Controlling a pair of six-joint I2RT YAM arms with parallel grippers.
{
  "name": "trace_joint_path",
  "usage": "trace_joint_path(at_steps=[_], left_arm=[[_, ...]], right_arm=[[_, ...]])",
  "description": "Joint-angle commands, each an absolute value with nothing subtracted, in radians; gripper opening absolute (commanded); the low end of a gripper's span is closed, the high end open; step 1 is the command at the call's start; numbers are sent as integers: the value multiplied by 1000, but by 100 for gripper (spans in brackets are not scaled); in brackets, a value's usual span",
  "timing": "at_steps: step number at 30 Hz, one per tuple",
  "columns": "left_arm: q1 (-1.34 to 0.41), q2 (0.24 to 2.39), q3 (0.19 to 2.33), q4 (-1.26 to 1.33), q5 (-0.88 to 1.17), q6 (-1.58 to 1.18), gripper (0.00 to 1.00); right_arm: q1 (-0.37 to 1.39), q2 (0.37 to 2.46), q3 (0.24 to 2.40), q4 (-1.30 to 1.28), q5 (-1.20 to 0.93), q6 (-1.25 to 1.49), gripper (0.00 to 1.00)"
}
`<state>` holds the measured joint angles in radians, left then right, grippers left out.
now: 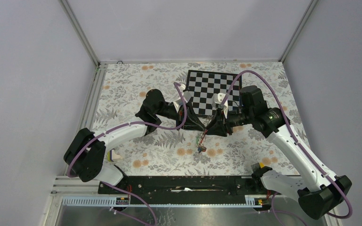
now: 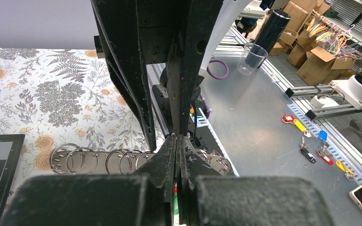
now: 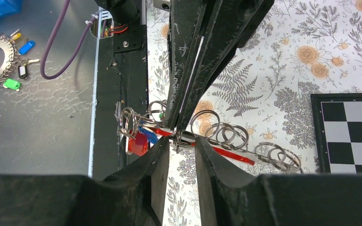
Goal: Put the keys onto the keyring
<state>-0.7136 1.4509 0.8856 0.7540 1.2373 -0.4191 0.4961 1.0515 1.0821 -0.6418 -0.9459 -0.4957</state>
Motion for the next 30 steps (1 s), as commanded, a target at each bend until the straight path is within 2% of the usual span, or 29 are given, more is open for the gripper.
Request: trace_joint_path(at_steps=[1, 9, 19, 23, 27, 30], left_arm=[[-718, 1454, 895, 810, 1239, -417, 0], [-718, 1459, 894, 831, 1231, -433, 0], [-715, 1454, 885, 842, 1226, -440, 0], [-714, 1453, 881, 845, 1225, -439, 0], [-712, 1452, 876, 843, 1223, -433, 0], [-707, 1448, 873, 828, 1222, -416, 0]], right_arm=[[492, 1046, 1114, -629, -991, -503, 32], [492, 1050, 1069, -594, -1008, -480, 26], [492, 1046, 1037, -574, -989, -476, 23], [492, 1046, 1041, -568, -986, -465, 15], [492, 1051, 1056, -567, -984, -454, 4], [492, 1054, 1079, -588, -957, -460, 0]])
